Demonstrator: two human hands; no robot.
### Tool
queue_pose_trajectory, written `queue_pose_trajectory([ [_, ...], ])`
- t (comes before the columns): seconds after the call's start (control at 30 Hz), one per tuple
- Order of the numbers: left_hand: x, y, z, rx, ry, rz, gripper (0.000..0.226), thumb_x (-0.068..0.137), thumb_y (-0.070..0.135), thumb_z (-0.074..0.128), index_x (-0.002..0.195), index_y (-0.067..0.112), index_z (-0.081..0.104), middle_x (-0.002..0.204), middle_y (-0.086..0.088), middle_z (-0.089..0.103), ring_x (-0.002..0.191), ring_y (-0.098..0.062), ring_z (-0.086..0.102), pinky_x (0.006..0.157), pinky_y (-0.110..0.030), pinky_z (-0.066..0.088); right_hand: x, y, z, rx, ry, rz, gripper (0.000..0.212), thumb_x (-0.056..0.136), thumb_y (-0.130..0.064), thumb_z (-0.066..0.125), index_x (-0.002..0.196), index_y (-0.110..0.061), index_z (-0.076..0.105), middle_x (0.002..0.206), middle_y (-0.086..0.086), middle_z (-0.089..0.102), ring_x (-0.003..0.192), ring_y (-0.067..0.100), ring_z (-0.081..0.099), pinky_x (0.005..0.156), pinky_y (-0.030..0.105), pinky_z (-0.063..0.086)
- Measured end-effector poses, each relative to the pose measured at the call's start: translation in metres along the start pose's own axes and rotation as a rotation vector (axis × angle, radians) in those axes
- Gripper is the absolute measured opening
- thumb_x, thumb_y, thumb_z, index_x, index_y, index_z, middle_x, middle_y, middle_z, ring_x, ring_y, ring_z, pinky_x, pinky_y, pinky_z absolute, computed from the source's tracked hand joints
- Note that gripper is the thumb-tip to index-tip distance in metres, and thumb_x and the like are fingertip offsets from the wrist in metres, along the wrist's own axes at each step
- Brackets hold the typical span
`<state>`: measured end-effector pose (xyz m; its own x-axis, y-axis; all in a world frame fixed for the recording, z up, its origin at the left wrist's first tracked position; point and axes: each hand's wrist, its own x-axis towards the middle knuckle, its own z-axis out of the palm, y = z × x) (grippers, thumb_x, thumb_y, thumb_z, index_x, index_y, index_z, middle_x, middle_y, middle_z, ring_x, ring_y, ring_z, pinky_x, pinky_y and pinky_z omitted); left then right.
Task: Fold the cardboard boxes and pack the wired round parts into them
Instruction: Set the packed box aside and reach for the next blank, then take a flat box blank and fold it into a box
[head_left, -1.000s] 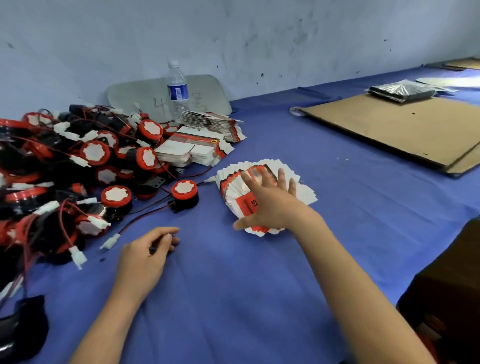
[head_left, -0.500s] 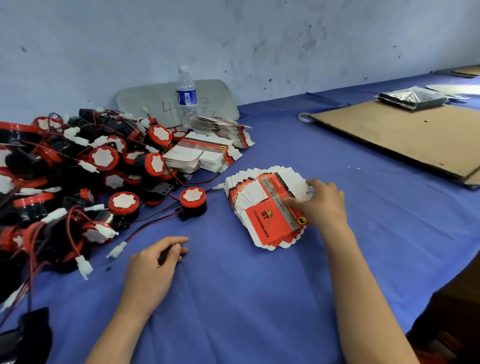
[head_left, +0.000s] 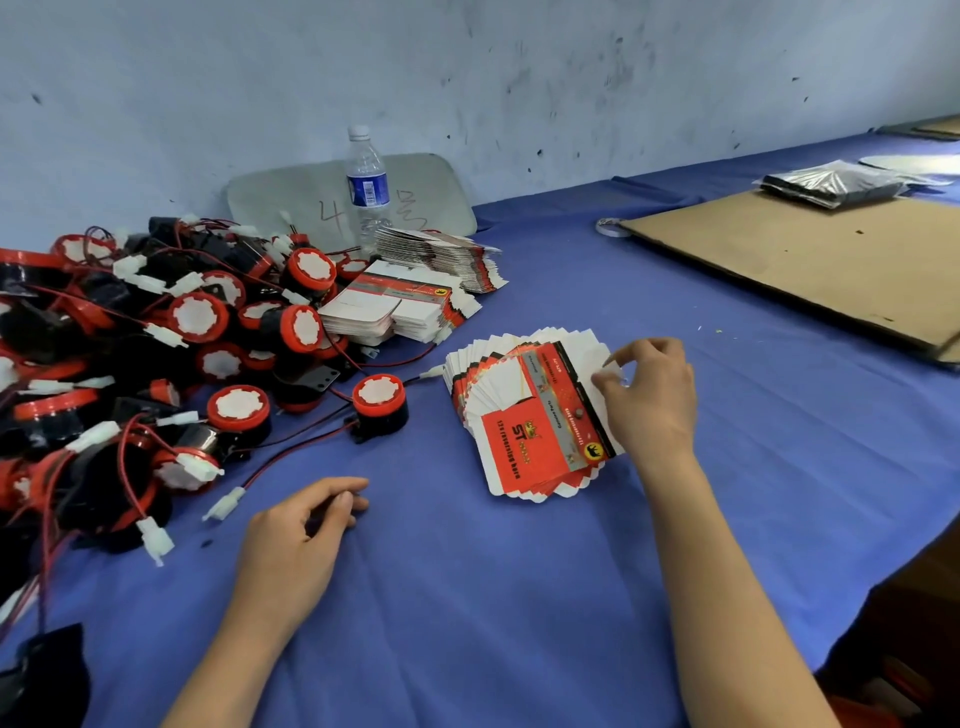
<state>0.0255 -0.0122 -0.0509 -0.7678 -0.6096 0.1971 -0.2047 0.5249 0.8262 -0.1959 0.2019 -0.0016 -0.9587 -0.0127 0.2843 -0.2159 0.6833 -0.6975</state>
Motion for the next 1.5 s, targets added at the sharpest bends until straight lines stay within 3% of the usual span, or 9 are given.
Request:
queue_pose_trajectory([
  [0.33, 0.0, 0.002, 0.0, -0.002, 0.005, -0.002, 0.028, 0.096, 0.01, 0.056, 0.094, 0.033, 0.07, 0.08, 0.017, 0.072, 0.079, 0.008, 0.063, 0.068, -0.003, 0.046, 0.013, 0.015, -0.021, 0.134, 0.307, 0.2, 0.014, 0.093, -0.02, 0.054, 0.103, -0.012, 0.059, 0.109, 0.011, 0.065, 0.098, 0.032, 0.058, 0.07, 0.03, 0.037],
  [0.5, 0.0, 0.004, 0.0, 0.003, 0.003, -0.013, 0.031, 0.096, 0.009, 0.055, 0.093, 0.037, 0.068, 0.082, 0.012, 0.072, 0.078, 0.007, 0.063, 0.068, -0.006, 0.047, 0.016, 0.015, -0.032, 0.57, 0.538, 0.101, 0.009, 0.094, -0.013, 0.05, 0.098, -0.007, 0.055, 0.083, -0.001, 0.057, 0.064, 0.002, 0.048, 0.067, 0.024, 0.038],
  [0.73, -0.008, 0.025, 0.003, -0.439, 0.171, 0.065, 0.046, 0.092, 0.043, 0.055, 0.137, 0.04, 0.045, 0.109, 0.011, 0.067, 0.091, -0.008, 0.067, 0.073, -0.023, 0.056, -0.034, -0.038, 0.0, 0.929, -0.253, -0.029, 0.016, 0.096, -0.011, 0.055, 0.083, -0.021, 0.055, 0.064, -0.011, 0.054, 0.052, 0.002, 0.041, 0.049, 0.015, 0.035],
  [0.87, -0.012, 0.037, 0.006, -0.905, -0.032, -0.172, 0.041, 0.085, 0.051, 0.053, 0.119, 0.032, 0.065, 0.108, 0.001, 0.073, 0.097, -0.016, 0.07, 0.07, -0.028, 0.057, -0.073, -0.053, 0.026, 0.919, -0.516, -0.089, 0.019, 0.096, -0.007, 0.054, 0.081, -0.019, 0.055, 0.058, -0.018, 0.048, 0.053, 0.004, 0.036, 0.049, 0.016, 0.029],
  [1.03, -0.017, 0.041, 0.005, -1.043, -0.237, -0.334, 0.037, 0.068, 0.047, 0.08, 0.101, 0.032, 0.076, 0.109, -0.008, 0.073, 0.097, -0.024, 0.071, 0.068, -0.032, 0.058, -0.087, -0.054, 0.038, 0.931, -0.583, -0.05, 0.015, 0.097, -0.016, 0.055, 0.082, -0.02, 0.056, 0.062, -0.017, 0.05, 0.058, 0.001, 0.042, 0.054, 0.013, 0.035],
  [1.13, -0.021, 0.048, 0.007, -0.948, -0.204, -0.172, 0.029, 0.078, 0.037, 0.066, 0.106, 0.039, 0.072, 0.112, -0.003, 0.072, 0.1, -0.021, 0.07, 0.073, -0.028, 0.058, -0.087, -0.056, 0.036, 0.954, -0.583, -0.131, 0.017, 0.092, -0.033, 0.061, 0.086, -0.018, 0.057, 0.068, -0.022, 0.055, 0.061, -0.006, 0.049, 0.056, 0.007, 0.038],
  [1.33, -0.026, 0.059, 0.007, -0.274, 0.117, 0.411, 0.034, 0.096, 0.035, 0.046, 0.124, 0.051, 0.057, 0.123, 0.023, 0.061, 0.115, 0.002, 0.057, 0.09, -0.012, 0.047, -0.091, -0.056, 0.036, 1.008, -0.663, -0.285, 0.066, 0.072, -0.06, 0.061, 0.132, -0.04, 0.042, 0.146, -0.019, 0.039, 0.138, 0.001, 0.033, 0.108, 0.019, 0.033],
  [1.43, -0.026, 0.053, 0.015, -0.017, 0.091, 0.597, 0.039, 0.102, 0.028, 0.039, 0.139, 0.04, 0.047, 0.143, 0.012, 0.045, 0.13, -0.003, 0.046, 0.099, -0.01, 0.038, -0.097, -0.06, 0.033, 1.307, -1.022, -0.049, 0.119, 0.05, -0.077, 0.075, 0.148, -0.026, 0.028, 0.149, 0.004, 0.039, 0.133, 0.027, 0.043, 0.104, 0.053, 0.043],
  [1.5, -0.027, 0.051, 0.02, 0.011, -0.001, 0.585, 0.039, 0.103, 0.037, 0.035, 0.141, 0.045, 0.041, 0.151, 0.01, 0.034, 0.136, -0.009, 0.04, 0.104, -0.016, 0.038, -0.103, -0.061, 0.031, 1.385, -1.152, 0.047, 0.122, 0.044, -0.081, 0.073, 0.139, -0.013, 0.039, 0.125, 0.008, 0.062, 0.114, 0.026, 0.06, 0.091, 0.043, 0.054],
])
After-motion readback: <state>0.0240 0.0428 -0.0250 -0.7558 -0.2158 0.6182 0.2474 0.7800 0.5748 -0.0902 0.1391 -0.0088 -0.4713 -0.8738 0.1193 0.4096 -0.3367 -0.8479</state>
